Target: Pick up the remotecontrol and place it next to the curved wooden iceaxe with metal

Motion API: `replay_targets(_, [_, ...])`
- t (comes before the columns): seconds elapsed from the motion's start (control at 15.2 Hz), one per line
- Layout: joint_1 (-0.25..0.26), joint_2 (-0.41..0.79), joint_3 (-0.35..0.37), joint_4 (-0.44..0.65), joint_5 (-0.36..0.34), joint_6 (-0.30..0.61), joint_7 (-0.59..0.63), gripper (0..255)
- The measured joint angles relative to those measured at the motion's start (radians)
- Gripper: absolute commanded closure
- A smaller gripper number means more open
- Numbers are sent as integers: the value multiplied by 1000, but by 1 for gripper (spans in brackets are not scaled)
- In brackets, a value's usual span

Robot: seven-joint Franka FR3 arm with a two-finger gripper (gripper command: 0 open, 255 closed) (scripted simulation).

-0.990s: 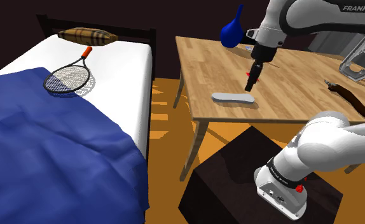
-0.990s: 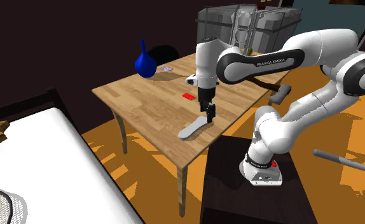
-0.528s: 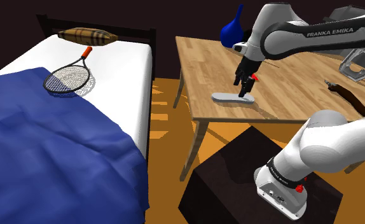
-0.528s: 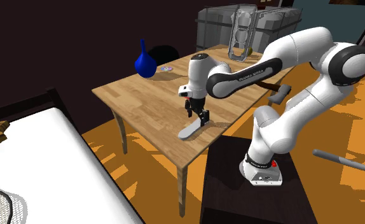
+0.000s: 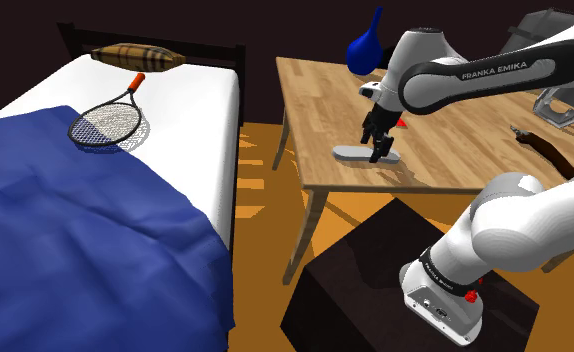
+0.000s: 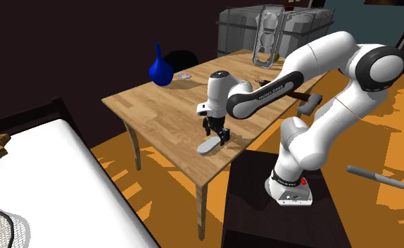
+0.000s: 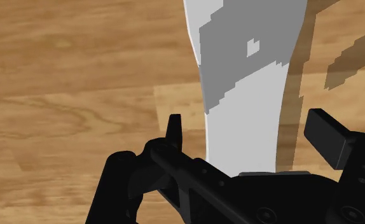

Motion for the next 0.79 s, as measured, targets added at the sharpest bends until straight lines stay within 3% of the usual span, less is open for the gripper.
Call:
replay_targets(0.46, [-1,6,-3,-9,-2,16,0,0])
replay_targets(0.53, [-1,6,-3,-9,-2,16,0,255])
replay_targets(0.79, [-1,7,-3,-9,-2,16,0,255])
